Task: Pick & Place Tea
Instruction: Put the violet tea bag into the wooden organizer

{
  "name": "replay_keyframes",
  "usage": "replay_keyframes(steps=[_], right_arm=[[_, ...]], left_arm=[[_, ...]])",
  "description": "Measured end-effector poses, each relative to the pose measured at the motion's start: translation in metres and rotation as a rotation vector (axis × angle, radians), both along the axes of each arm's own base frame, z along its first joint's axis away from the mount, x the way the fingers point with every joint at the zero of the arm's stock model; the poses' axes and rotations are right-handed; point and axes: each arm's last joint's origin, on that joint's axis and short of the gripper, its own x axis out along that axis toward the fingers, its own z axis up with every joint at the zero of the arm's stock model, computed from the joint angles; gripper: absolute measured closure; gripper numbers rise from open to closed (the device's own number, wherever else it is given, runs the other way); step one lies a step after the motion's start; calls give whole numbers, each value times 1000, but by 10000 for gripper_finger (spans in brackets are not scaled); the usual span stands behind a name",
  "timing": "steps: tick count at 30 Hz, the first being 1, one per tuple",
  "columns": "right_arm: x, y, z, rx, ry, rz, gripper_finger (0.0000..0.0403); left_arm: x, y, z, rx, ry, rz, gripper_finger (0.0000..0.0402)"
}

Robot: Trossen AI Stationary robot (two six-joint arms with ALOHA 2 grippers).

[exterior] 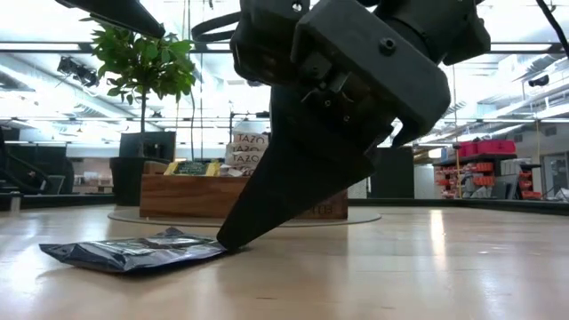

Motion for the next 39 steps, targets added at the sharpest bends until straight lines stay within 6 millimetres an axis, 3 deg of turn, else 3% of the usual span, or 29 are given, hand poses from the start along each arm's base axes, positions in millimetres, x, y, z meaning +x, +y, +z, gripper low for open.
replay_keyframes(steps=[8, 17, 21, 24, 29, 34, 39], right_arm=[[-3, -3, -1, 2, 46, -76, 211], [-4, -4, -2, 15, 61, -117, 284], [-6, -4, 4, 36, 66, -134, 296], [-8, -3, 11, 45, 61, -135, 284], [-6, -1, 18, 76, 35, -153, 228], [-4, -1, 15, 114, 32, -195, 176], [-3, 4, 1, 105, 34, -201, 159]], left_arm=[[0, 0, 0, 0, 0, 1, 321], [0, 0, 0, 0, 0, 1, 321], [0, 0, 0, 0, 0, 1, 321], [0, 0, 0, 0, 0, 0, 321], [0, 0, 0, 0, 0, 1, 321], [0, 0, 0, 0, 0, 1, 321], [0, 0, 0, 1, 0, 0, 321]])
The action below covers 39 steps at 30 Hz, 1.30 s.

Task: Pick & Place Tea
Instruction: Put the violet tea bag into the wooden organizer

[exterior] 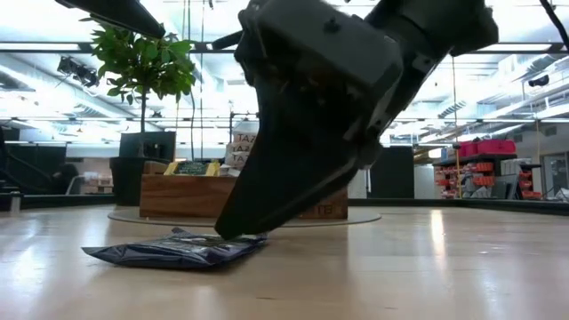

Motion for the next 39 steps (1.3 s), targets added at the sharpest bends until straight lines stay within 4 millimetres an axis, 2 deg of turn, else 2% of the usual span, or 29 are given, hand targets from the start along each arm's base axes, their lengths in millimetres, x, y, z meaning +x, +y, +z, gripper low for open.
replay_keyframes(steps=[3, 6, 10, 17, 19, 25, 30, 39], right_arm=[[-1, 2, -6, -37, 9, -16, 166], [-4, 2, -9, -98, 25, -15, 190], [-6, 1, -11, -144, 55, 7, 247], [-8, -1, -13, -174, 71, 24, 371], [-8, -1, -14, -179, 72, 25, 393], [-4, 1, 0, -216, 81, 18, 399], [2, 5, 23, -367, 113, 35, 401], [6, 9, 63, -672, 75, -64, 402]], left_arm=[[0, 0, 0, 0, 0, 0, 321], [0, 0, 0, 1, 0, 0, 321], [0, 0, 0, 0, 0, 0, 321], [0, 0, 0, 0, 0, 0, 321], [0, 0, 0, 0, 0, 0, 321], [0, 0, 0, 0, 0, 0, 321], [0, 0, 0, -1, -1, 0, 321], [1, 1, 0, -55, -17, 37, 321]])
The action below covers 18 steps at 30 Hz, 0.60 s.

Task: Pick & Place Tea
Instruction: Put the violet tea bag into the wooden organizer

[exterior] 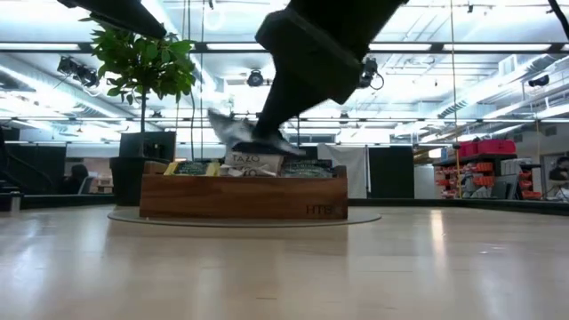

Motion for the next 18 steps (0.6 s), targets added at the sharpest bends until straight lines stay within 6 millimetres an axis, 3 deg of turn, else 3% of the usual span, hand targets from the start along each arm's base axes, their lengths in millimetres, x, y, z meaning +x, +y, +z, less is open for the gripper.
replay_keyframes(steps=[10, 18], right_arm=[[1, -4, 23, -358, -192, -170, 403], [7, -13, 29, -476, -270, -255, 403]], left_arm=[[5, 8, 2, -117, -85, 169, 321], [18, 14, 15, -244, -265, 276, 321]])
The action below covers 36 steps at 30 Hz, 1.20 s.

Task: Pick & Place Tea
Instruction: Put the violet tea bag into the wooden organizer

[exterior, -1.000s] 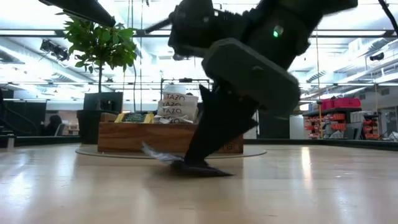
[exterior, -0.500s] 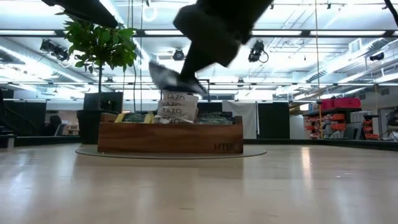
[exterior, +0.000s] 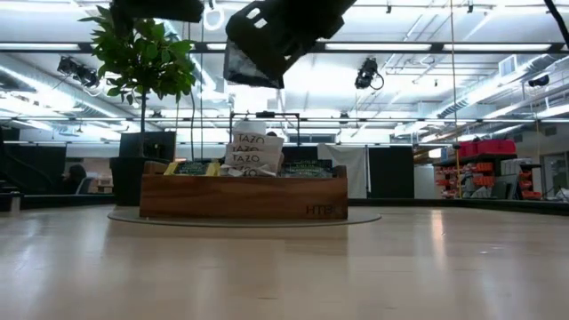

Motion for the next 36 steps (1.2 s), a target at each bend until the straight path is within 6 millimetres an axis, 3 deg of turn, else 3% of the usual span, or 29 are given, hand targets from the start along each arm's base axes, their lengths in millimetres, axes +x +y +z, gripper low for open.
replay_keyframes(steps=[18, 30, 36], right_arm=[[18, 3, 16, -68, -42, 7, 403], [23, 3, 20, -55, -55, 25, 403], [27, 5, 26, -60, -63, 46, 403]], left_arm=[[5, 2, 4, -46, -33, -30, 316], [6, 3, 4, -48, -29, -33, 178], [8, 7, 4, -36, -20, -33, 158]])
